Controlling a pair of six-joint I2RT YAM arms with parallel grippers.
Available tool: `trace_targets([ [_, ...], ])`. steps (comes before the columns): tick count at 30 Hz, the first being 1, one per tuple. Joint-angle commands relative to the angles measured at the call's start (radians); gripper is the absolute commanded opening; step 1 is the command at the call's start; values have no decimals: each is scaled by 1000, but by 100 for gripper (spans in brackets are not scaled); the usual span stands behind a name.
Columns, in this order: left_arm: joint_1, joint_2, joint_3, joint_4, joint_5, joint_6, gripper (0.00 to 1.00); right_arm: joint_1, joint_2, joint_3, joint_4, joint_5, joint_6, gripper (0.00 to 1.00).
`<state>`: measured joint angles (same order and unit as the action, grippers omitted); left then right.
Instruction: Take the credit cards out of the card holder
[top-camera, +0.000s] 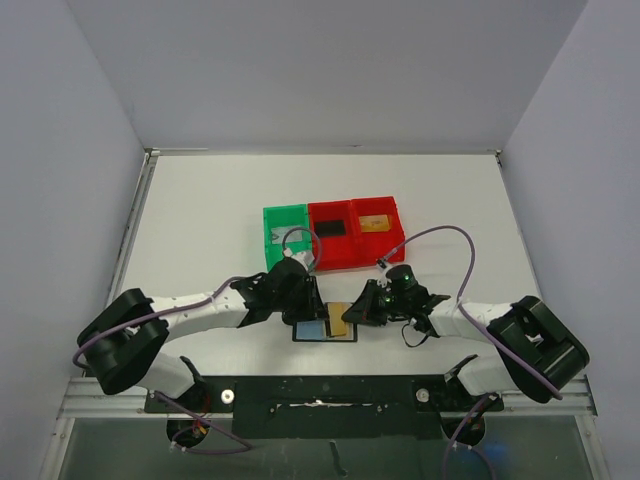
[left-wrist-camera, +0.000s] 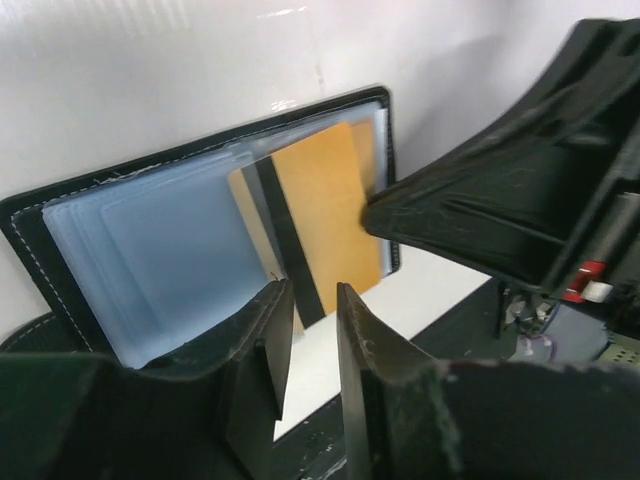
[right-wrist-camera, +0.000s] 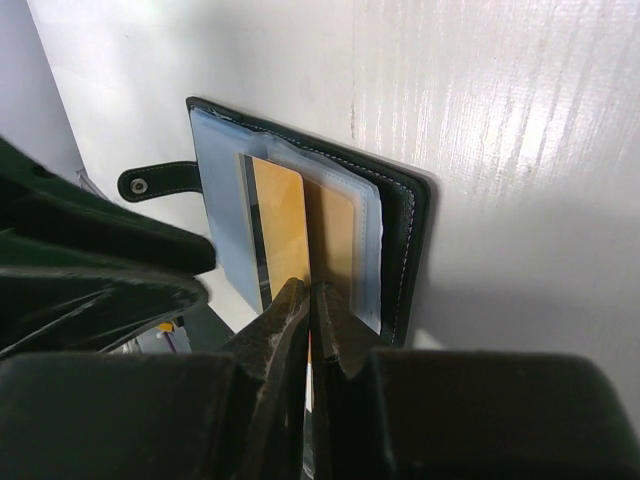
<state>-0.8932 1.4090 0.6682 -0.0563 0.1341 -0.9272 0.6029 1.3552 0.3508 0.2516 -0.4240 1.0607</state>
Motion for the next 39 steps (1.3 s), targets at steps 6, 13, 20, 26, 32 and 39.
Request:
trace_targets([
  [6, 3, 60, -6, 9, -34, -24, 15, 7, 11, -15, 85, -24, 19, 3],
  [13, 3, 96, -47, -4, -70, -30, 8, 7, 25, -15, 143, -63, 26, 8],
  [20, 3, 104, -60, -6, -79, -27, 6, 7, 77, -14, 222, -92, 47, 13],
  [26, 3, 101, -64, -11, -78, -28, 6, 12, 128, -7, 286, -110, 70, 15],
  [32, 2, 89, -66, -20, -87, -27, 6, 21, 141, -6, 284, -100, 69, 8],
  [39, 3, 69, -68, -22, -96, -28, 6, 21, 56, -27, 192, -49, 37, 0],
])
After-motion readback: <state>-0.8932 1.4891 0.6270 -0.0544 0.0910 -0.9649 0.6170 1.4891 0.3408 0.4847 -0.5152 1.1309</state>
